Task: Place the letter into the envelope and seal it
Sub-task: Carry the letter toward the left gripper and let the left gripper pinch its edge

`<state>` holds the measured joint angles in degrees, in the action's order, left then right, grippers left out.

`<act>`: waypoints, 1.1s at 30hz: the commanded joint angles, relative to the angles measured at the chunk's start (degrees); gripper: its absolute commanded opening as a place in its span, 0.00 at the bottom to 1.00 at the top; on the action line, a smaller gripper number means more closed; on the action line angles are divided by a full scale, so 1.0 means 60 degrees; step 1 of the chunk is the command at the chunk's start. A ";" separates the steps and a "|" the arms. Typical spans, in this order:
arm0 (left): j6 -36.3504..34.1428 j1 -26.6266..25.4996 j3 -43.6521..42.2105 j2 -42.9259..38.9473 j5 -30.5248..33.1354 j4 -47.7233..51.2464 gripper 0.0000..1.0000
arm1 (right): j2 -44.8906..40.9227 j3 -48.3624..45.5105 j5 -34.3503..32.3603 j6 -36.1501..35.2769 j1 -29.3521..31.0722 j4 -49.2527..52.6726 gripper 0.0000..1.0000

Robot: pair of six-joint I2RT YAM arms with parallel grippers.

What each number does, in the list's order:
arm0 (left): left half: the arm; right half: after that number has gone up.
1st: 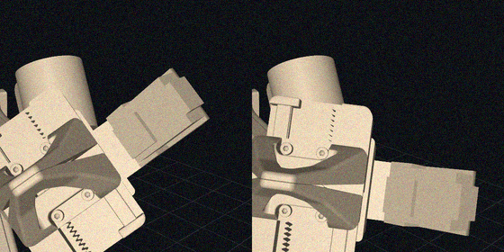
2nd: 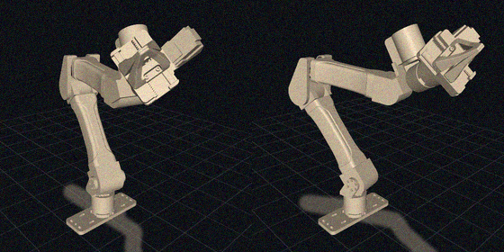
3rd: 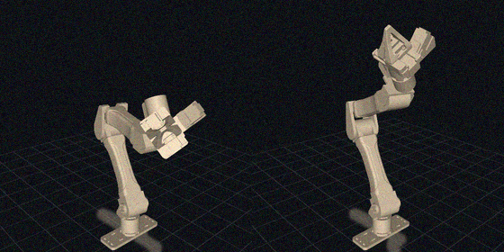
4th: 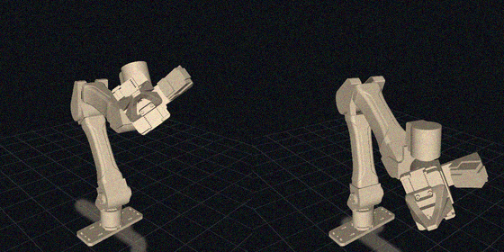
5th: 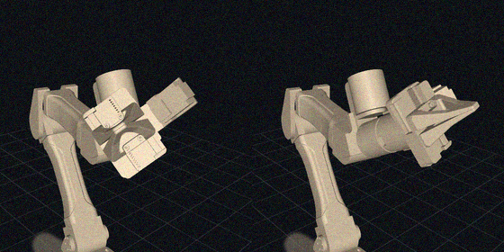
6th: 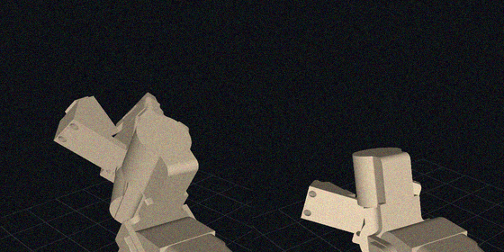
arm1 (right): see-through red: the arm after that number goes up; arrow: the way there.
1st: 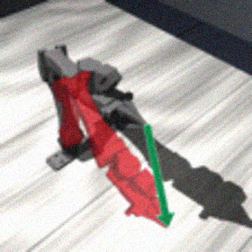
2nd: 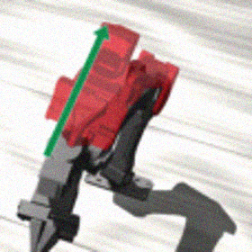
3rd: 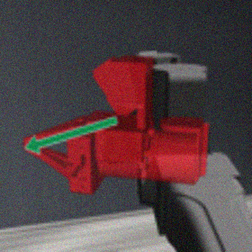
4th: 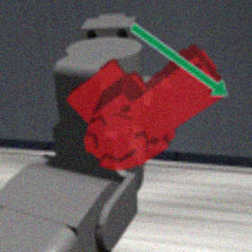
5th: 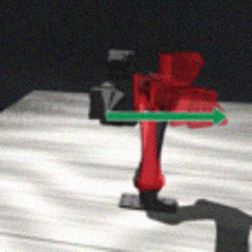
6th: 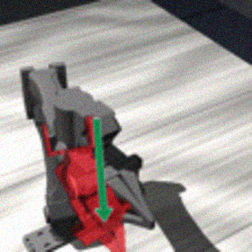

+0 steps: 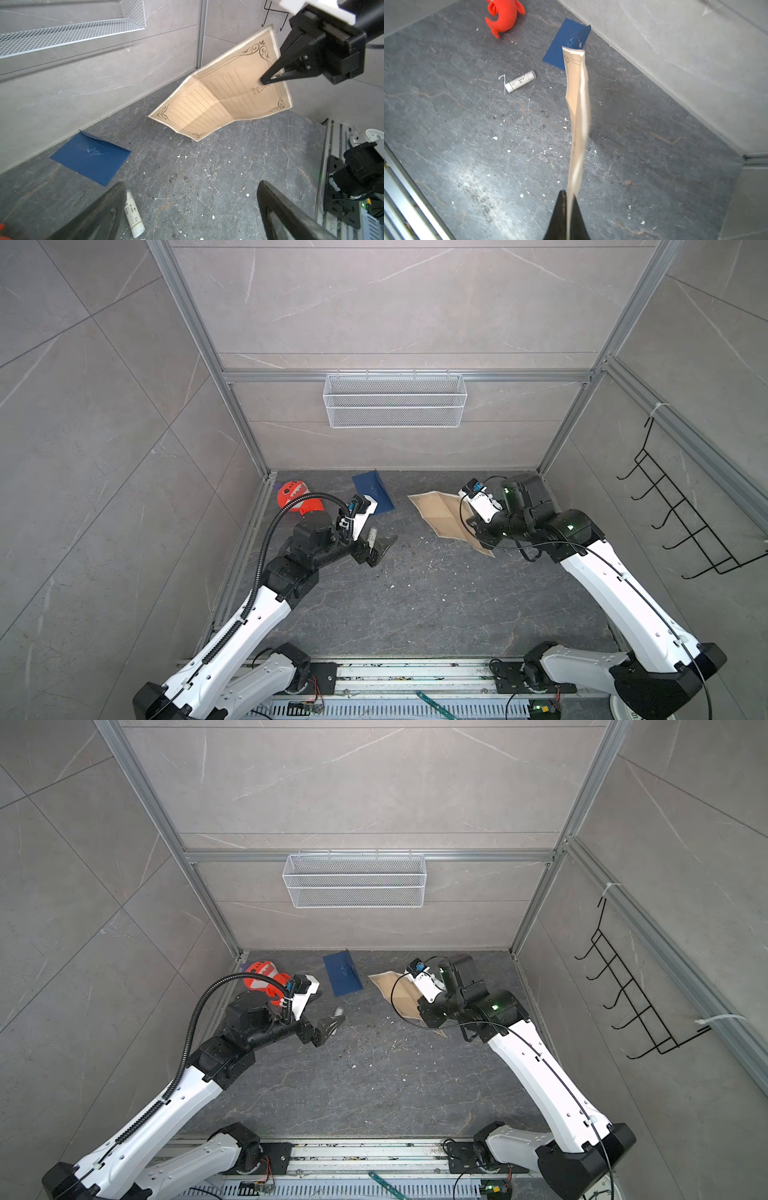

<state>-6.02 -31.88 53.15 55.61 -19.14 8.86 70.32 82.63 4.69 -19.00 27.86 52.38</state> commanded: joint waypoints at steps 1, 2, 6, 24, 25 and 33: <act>-0.0917 -0.0019 0.0080 0.0436 -0.0568 -0.1023 1.00 | -0.0428 -0.0007 -0.0260 -0.1827 0.0118 0.0273 0.00; -0.0969 -0.0015 0.0165 0.0619 -0.0749 -0.1011 1.00 | -0.0516 -0.0111 -0.0269 -0.2156 0.0156 0.0225 0.00; -0.0989 -0.0019 0.0311 0.1227 -0.1262 -0.1201 0.99 | -0.0925 -0.0521 -0.0265 -0.3308 0.0327 0.0013 0.00; -0.1196 -0.0019 0.0131 0.2089 -0.2914 -0.1520 0.65 | -0.1308 -0.0822 -0.0512 -0.4098 0.1695 -0.0615 0.00; -0.1106 -0.0019 0.0140 0.2131 -0.2886 -0.1543 0.63 | -0.1263 -0.0830 -0.0567 -0.4098 0.1792 -0.0629 0.00; -0.0824 -0.0019 0.0122 0.2169 -0.2758 -0.1592 0.23 | -0.1079 -0.1092 -0.0920 -0.4135 0.2270 -0.1014 0.00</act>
<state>-11.60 -31.90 53.12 68.88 -34.79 1.48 63.40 77.17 0.51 -43.35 40.91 48.25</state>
